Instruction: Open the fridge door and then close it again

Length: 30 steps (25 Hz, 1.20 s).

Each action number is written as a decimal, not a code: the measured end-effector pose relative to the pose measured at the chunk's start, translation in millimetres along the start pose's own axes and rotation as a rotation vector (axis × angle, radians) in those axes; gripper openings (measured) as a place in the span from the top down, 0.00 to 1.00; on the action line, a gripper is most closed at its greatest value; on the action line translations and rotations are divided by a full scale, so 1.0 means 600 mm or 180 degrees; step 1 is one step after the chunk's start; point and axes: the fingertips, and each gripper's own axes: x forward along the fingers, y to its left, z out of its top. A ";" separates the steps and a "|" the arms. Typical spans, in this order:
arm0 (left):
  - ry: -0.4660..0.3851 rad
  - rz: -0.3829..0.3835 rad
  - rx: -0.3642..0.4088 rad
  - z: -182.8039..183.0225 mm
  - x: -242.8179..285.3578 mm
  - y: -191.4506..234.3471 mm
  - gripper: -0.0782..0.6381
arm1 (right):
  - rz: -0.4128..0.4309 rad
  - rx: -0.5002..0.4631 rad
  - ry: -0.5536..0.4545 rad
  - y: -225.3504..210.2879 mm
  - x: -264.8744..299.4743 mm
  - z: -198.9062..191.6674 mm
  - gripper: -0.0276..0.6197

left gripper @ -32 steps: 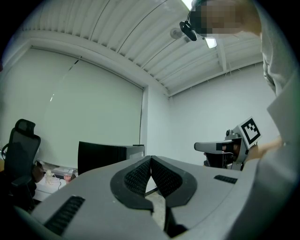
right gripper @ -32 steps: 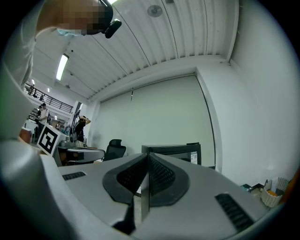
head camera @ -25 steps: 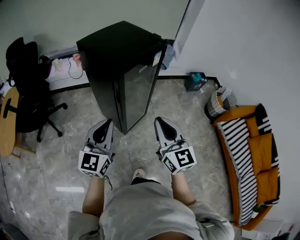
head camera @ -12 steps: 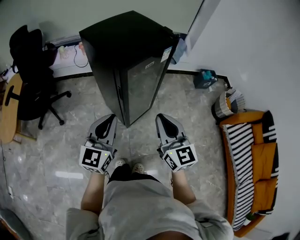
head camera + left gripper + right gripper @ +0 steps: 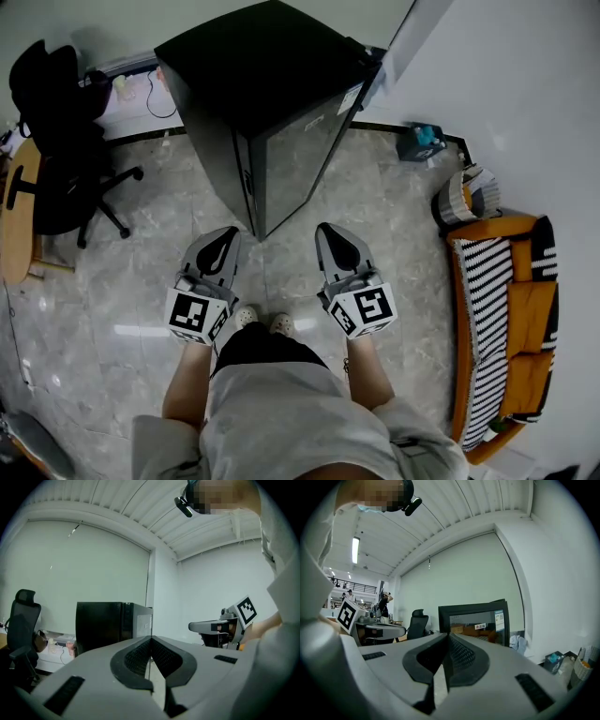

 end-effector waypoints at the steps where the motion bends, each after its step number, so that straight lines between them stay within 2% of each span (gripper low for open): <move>1: 0.0025 -0.0016 0.0002 -0.009 0.003 0.003 0.87 | 0.0004 0.0015 0.0026 0.000 0.005 -0.008 0.92; 16: 0.0494 -0.0146 -0.0184 -0.137 0.033 0.018 0.87 | -0.0103 0.0263 0.0418 -0.005 0.029 -0.124 0.92; 23: 0.0626 -0.0272 -0.0186 -0.178 0.065 0.023 0.87 | -0.0139 0.0282 0.0458 -0.008 0.031 -0.143 0.92; 30: 0.0711 -0.0207 -0.0203 -0.202 0.119 0.055 0.87 | -0.0198 0.0283 0.0486 -0.016 0.030 -0.152 0.92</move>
